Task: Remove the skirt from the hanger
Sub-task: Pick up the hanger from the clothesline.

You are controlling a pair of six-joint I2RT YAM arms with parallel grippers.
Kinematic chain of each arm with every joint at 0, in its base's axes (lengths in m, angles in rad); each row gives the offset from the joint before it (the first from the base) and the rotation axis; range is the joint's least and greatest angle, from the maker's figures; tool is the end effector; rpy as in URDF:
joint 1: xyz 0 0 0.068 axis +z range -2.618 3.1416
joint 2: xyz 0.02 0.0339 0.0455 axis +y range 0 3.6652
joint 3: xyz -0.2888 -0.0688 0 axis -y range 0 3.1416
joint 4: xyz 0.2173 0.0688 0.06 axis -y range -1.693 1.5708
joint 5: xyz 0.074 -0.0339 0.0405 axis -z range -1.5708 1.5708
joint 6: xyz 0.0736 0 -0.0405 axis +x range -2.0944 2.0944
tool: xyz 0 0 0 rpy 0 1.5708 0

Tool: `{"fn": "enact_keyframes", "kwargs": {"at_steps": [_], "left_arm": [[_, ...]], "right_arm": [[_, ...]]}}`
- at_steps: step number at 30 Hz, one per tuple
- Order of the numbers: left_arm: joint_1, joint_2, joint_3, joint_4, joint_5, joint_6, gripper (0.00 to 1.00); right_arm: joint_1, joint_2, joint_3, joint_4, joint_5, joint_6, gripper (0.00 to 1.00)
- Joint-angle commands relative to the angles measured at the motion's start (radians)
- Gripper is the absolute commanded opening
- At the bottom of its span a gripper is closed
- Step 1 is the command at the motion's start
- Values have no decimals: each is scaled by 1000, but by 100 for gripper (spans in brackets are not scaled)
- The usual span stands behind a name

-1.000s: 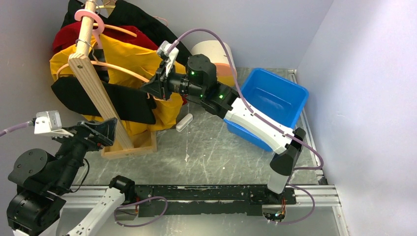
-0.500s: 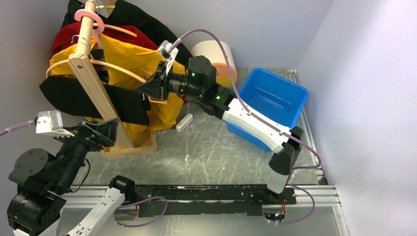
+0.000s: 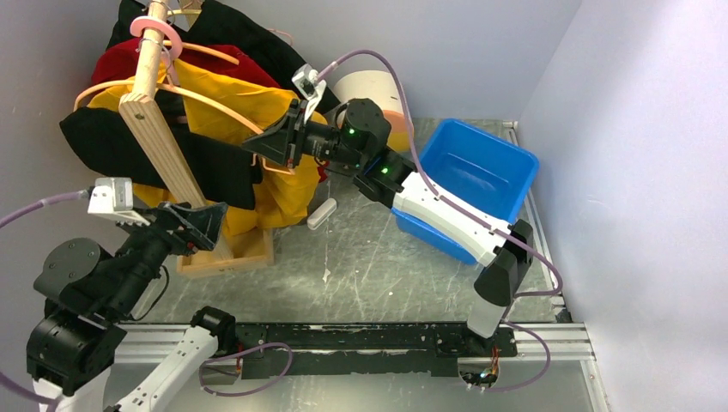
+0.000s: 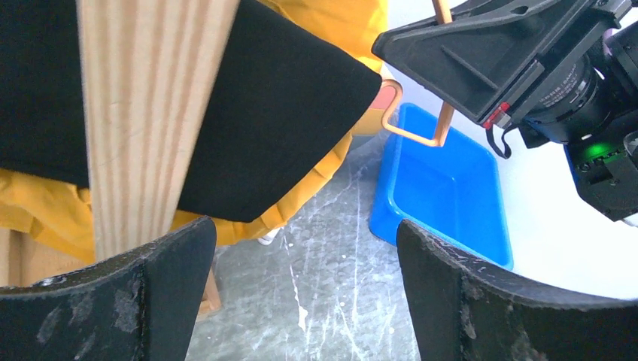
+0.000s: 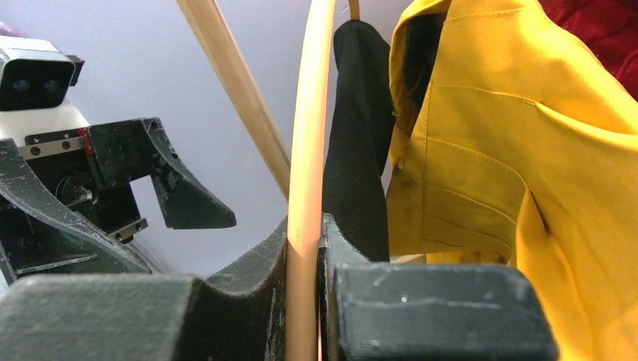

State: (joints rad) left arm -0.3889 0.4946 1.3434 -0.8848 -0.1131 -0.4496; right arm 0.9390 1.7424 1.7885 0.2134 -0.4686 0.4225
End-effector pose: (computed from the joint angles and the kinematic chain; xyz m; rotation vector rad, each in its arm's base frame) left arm 0.0137 0.0034 0.4480 -0.1387 1.6292 -0.5567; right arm 0.2204 0.3574 0.5038 -0.7931 1.2674 1.4332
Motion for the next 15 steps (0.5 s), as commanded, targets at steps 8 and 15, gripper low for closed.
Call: {"fn": "enact_keyframes", "kwargs": {"at_steps": [8,15], "left_arm": [[-6,128,98,125,297,101,93],[-7,219,180,189,507,144,93]], "right_arm": [[-68,-187,-146,98,-62,-2,0],[-94,-336,-317,11,-67,-54,0]]}}
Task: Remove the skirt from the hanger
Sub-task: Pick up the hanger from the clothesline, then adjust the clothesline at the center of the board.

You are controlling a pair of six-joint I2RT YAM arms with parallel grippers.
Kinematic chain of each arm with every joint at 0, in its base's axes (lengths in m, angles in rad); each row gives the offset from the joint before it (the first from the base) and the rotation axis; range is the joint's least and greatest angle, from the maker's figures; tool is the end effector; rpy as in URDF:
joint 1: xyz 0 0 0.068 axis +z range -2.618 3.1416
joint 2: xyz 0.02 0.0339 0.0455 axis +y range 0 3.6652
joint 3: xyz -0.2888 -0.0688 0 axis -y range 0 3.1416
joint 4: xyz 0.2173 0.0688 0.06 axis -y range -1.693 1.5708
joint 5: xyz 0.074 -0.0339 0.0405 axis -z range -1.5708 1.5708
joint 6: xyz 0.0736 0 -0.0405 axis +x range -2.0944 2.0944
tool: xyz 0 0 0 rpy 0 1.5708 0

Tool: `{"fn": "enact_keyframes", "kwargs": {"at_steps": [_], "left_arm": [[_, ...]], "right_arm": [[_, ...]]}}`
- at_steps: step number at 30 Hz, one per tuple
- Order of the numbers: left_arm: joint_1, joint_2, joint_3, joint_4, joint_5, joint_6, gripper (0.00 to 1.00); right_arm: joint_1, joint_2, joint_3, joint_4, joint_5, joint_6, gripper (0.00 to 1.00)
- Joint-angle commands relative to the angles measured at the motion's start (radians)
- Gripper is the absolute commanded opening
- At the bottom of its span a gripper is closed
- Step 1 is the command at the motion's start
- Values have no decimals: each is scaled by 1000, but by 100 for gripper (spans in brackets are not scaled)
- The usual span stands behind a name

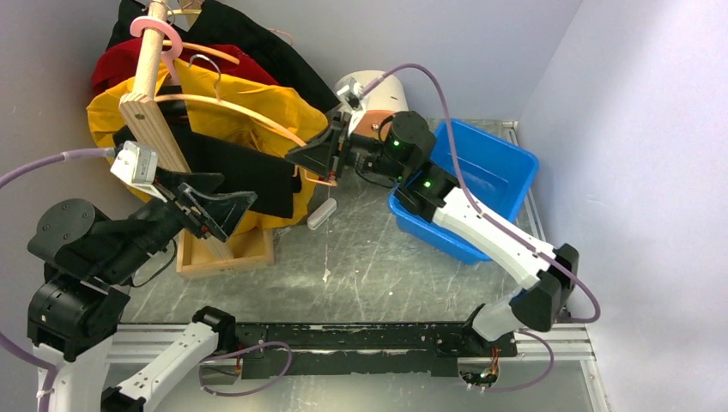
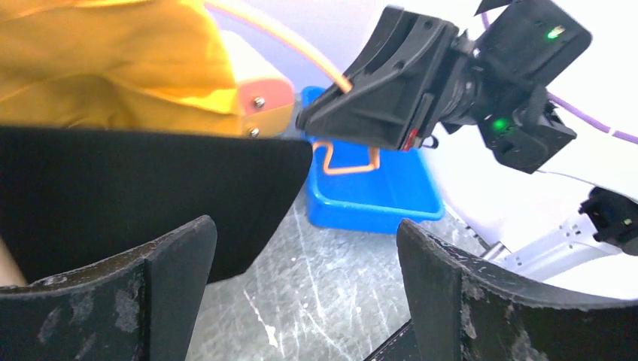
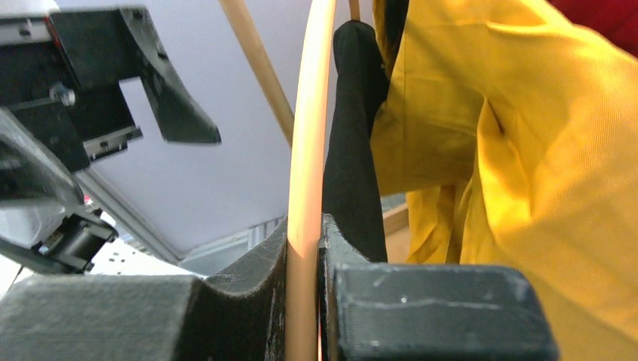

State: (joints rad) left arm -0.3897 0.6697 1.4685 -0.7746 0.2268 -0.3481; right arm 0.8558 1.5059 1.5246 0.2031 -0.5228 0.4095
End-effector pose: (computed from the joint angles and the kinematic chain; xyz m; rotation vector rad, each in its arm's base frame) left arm 0.0380 -0.0335 0.4939 0.2181 1.5822 -0.7546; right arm 0.2029 0.2897 0.4961 -0.7944 1.3074 1.3858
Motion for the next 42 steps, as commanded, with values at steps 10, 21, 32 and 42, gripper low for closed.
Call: {"fn": "enact_keyframes", "kwargs": {"at_steps": [10,21,32,42], "left_arm": [[-6,203,163,190,261,39,93],[-6,381,247,339,375,-118,94],[-19,539,356,306,351,-125,92],[-31,498,252,241,128,-52,93]], "right_arm": [[-17,-355,-272,-182,101,-71,0],[-18,-555,-333,-339,305,-114,0],[-18,-573,-316,-367,386,-137,0],[-18,-562,-305,-387,409,-148,0]]}}
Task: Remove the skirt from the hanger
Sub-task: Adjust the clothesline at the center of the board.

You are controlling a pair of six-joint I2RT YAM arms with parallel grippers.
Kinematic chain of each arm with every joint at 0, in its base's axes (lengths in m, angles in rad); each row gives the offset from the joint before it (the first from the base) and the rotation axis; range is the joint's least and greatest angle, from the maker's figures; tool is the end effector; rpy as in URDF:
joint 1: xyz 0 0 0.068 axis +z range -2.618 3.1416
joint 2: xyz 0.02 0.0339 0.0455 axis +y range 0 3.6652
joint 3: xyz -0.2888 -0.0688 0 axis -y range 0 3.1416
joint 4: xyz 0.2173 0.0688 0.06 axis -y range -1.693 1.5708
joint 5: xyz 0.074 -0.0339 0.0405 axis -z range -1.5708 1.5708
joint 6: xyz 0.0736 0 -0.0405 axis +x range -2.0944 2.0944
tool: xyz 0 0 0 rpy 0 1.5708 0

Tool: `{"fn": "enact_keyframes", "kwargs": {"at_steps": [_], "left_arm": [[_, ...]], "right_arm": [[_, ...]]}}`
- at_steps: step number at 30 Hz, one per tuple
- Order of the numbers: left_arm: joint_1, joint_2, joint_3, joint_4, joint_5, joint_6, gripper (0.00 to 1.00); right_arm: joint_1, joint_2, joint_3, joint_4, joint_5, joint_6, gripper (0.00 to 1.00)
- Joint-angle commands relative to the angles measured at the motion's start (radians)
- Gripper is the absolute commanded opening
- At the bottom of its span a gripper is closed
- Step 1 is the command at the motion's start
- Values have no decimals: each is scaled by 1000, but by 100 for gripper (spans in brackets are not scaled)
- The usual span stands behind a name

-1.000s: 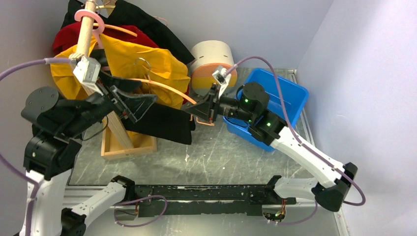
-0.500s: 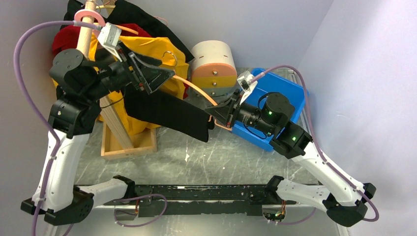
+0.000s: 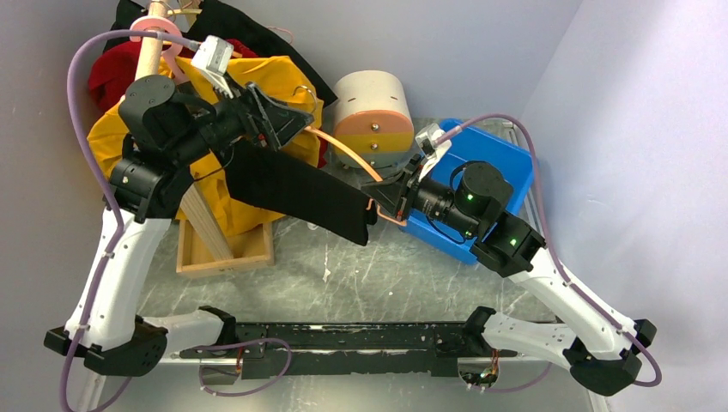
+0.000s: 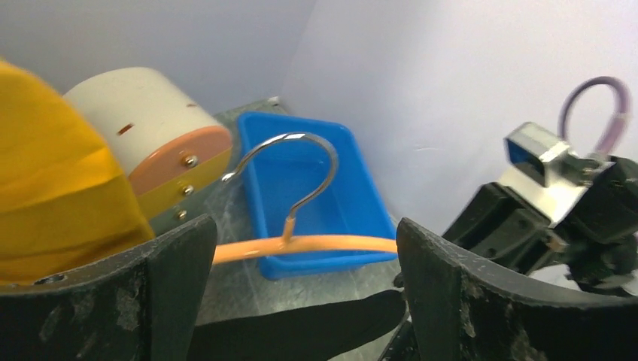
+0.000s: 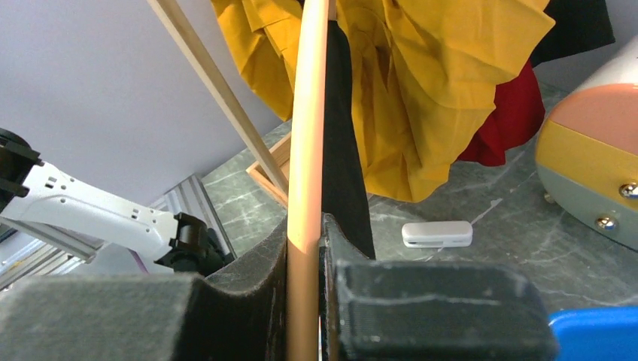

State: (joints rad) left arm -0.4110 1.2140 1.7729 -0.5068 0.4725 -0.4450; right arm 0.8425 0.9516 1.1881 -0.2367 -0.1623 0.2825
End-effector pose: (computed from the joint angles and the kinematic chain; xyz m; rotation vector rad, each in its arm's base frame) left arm 0.1800 -0.1150 0.5575 0.3710 1.5745 -1.0291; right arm 0.1217 0.1544 0.4579 -0.5876 1.5557 0.9978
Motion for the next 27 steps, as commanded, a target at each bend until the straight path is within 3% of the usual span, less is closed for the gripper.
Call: {"fn": "enact_keyframes", "kwargs": {"at_steps": [1,9,19,27], "left_arm": [[-9,-70,-72,-39,-162,55,94],[-9,-194,-162,-219,-514,176,98],[-9,-265,-202,-495,-947,193,98],[-9,-336,-187,-626,-1016,184,99]], "right_arm": [[-4,-11,33,48,52,-22,0],[-5,-35,33,28,67,-33,0],[-4,-43,36,7,74,-46,0],[-4,-49,31,-7,83,-49,0]]}}
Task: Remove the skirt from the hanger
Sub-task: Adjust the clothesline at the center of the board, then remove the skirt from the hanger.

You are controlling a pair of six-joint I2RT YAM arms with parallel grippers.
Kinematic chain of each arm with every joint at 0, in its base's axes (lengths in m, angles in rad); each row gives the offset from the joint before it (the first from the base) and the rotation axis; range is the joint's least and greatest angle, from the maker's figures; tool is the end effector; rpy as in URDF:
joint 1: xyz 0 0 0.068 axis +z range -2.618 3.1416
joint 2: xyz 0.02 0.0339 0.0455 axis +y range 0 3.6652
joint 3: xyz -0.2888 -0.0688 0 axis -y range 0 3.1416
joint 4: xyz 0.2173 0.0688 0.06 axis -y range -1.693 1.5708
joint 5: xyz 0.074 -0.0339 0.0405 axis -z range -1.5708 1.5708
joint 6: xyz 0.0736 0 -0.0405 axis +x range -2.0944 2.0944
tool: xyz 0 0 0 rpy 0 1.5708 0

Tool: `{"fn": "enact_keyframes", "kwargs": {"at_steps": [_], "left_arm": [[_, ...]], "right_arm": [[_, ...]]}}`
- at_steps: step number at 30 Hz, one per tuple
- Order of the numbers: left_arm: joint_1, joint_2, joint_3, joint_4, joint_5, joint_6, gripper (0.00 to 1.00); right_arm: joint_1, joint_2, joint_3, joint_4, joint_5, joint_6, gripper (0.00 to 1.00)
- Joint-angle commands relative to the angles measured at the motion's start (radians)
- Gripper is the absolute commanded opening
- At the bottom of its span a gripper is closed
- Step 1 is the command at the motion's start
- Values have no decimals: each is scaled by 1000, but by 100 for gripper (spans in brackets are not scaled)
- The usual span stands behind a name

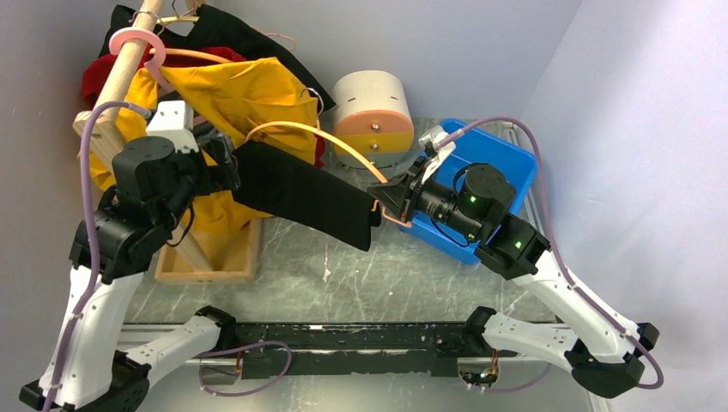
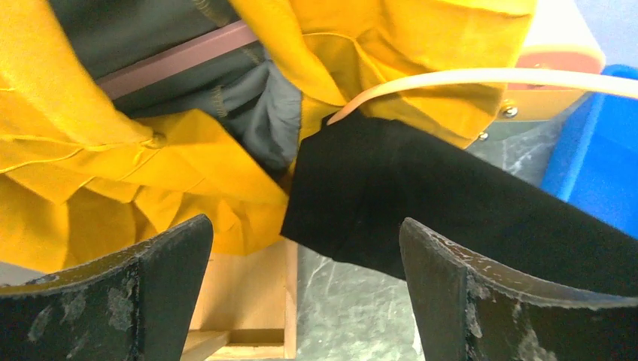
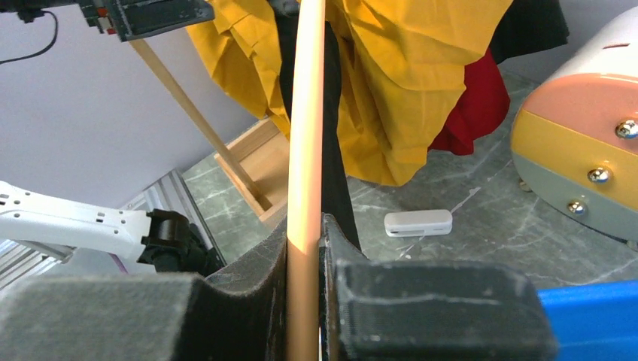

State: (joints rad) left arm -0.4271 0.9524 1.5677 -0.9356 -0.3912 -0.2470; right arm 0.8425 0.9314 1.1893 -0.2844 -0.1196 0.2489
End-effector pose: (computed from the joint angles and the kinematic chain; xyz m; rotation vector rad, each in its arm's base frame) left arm 0.1301 -0.0284 0.4785 -0.0971 1.8647 -0.0956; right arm 0.1196 0.1473 0.4548 -0.5838 1.5746 0.9331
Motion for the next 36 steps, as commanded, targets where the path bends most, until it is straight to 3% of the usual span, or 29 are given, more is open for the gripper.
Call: {"fn": "enact_keyframes", "kwargs": {"at_steps": [1,3,7,14,18,23,29,36], "left_arm": [[7,-75,29,-204,-140,-13,99],[8,-77,43,-190,-72,-4,100],[7,-54,71,-92,220,-11,99],[7,56,154,194,805,-88,99],[8,120,185,356,998,-184,97],[2,198,192,448,1047,-241,93],[-14,212,97,560,1015,-298,92],[-102,258,45,556,875,-263,87]], "right_arm": [[-4,-28,30,40,40,-16,0],[-3,-27,36,33,40,-19,0],[-4,-22,37,8,40,-22,0],[-4,-13,27,-6,3,6,0],[-5,-9,25,1,-15,19,0],[-4,-12,19,13,-12,27,0],[-5,-28,15,13,2,30,0],[-4,-38,10,18,9,29,0]]}}
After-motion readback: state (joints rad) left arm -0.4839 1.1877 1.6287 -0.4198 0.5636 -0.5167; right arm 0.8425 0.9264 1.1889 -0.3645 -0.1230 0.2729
